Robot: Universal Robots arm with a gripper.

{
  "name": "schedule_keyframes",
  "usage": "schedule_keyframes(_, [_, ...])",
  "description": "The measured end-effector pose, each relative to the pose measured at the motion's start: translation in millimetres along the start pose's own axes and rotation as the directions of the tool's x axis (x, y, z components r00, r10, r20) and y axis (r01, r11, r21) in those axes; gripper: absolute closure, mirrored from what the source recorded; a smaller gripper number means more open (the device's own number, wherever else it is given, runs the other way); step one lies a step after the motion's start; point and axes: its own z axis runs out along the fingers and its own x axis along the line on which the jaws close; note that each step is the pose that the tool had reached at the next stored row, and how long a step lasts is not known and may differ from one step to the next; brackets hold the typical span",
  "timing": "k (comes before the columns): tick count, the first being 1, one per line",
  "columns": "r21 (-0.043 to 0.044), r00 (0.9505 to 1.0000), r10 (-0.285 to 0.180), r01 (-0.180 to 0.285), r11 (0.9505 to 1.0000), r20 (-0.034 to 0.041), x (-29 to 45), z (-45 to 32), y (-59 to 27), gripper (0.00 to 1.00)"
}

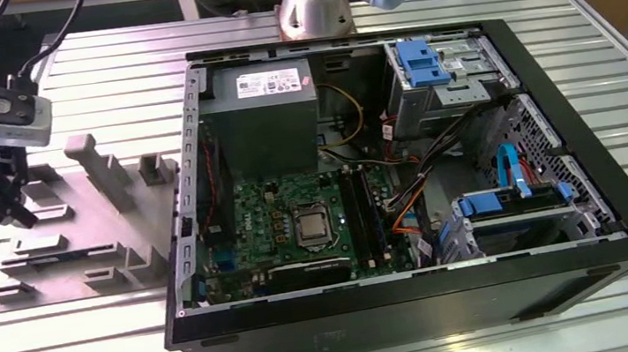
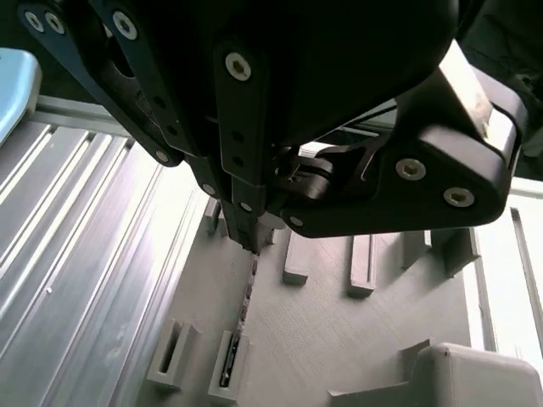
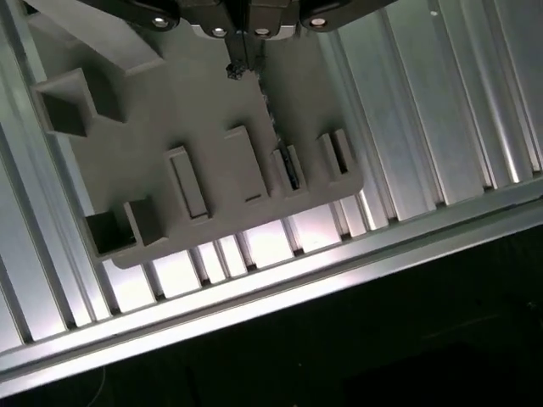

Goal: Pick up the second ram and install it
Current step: 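Pick up the second ram and move it above second insertion slot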

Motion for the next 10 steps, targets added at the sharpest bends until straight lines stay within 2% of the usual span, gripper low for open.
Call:
schedule_keyframes(5, [-0.0029,0.9958,-0.091,0.091,0.9958,-0.0045,0.1,2.4,-0.2,0.89])
schedule_keyframes(10, [-0.0062,0.9835,-0.181,0.181,0.9835,-0.0088,0.2,4.8,-0.3,0.89])
